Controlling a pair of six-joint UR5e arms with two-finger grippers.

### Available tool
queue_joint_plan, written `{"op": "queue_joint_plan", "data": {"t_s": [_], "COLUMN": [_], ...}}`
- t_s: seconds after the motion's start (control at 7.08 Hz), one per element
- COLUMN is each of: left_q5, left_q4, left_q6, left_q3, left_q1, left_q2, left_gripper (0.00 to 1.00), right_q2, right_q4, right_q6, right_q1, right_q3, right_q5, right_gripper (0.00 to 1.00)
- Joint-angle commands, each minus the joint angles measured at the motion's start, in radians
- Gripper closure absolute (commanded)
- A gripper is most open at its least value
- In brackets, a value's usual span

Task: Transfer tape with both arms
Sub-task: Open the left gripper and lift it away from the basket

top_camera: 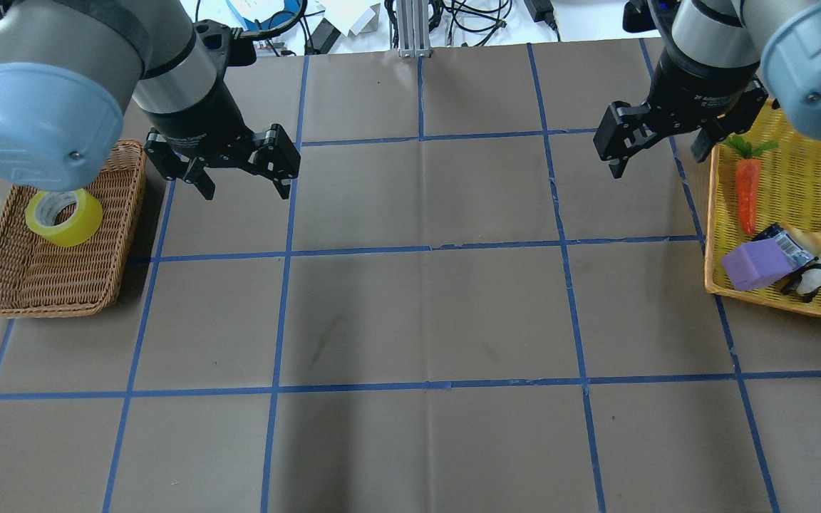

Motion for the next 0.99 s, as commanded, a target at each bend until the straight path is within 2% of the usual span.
{"op": "queue_joint_plan", "data": {"t_s": [0.0,0.85], "left_q5": [0.002,0.002], "left_q4": [-0.007,-0.007], "left_q6": [-0.014,-0.010], "left_q3": [-0.001,-0.004], "left_q1": [-0.016,-0.015], "left_q2": [0.008,0.008], "left_gripper": [0.00,0.00], "right_q2": [-0.014,-0.013], "right_q4": [0.001,0.005], "right_q6": [0.007,0.009], "right_q1": [0.001,0.003], "right_q3": [0.001,0.007], "right_q5": [0.090,0.123], "right_gripper": [0.02,0.01]}}
